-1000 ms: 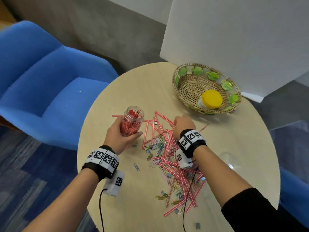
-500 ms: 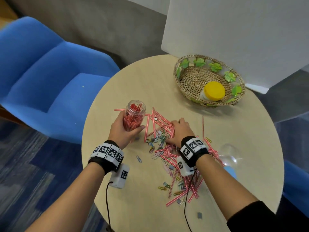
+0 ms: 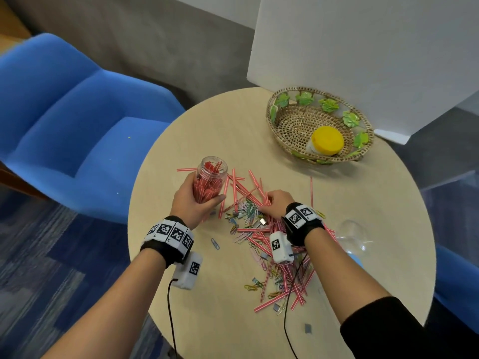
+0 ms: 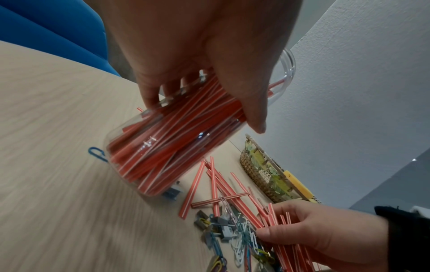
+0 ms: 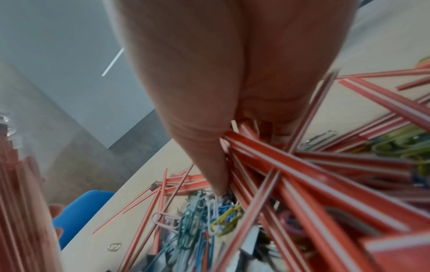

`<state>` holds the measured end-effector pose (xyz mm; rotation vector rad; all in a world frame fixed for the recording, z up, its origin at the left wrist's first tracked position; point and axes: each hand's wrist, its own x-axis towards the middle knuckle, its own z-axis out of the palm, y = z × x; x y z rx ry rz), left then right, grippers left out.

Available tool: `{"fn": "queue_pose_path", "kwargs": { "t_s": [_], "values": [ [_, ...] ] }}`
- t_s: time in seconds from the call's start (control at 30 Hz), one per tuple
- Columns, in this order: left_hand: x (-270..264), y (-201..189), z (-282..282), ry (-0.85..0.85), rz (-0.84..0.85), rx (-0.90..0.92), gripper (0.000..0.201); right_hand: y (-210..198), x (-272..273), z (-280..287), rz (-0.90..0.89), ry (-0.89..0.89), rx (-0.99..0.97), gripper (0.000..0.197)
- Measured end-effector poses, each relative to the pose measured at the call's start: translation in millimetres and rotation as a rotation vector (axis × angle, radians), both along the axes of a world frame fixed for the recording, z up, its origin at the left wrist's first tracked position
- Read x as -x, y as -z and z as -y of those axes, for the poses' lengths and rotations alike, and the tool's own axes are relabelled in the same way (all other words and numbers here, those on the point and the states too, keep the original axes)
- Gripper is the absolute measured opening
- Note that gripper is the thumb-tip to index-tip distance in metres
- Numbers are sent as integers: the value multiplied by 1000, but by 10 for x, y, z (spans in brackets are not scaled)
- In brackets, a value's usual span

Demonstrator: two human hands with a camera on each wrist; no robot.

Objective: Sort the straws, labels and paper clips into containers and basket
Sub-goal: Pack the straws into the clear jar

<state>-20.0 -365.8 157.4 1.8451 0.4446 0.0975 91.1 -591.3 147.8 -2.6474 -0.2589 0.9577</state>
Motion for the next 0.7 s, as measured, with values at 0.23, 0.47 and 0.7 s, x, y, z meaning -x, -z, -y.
{"fn": "queue_pose_path", "kwargs": {
  "t_s": [0.23,0.47,0.7],
  "values": [
    [34,21,29,13,-9,-35,60,46,10,228,52,88,-168,16],
    [62,20,66,45,-8,-77,62,43,62,403,-77,527,-682,14],
    [102,5,182,83,-18,-128,63,-135,168,508,-310,912,-1190,11]
  ]
}}
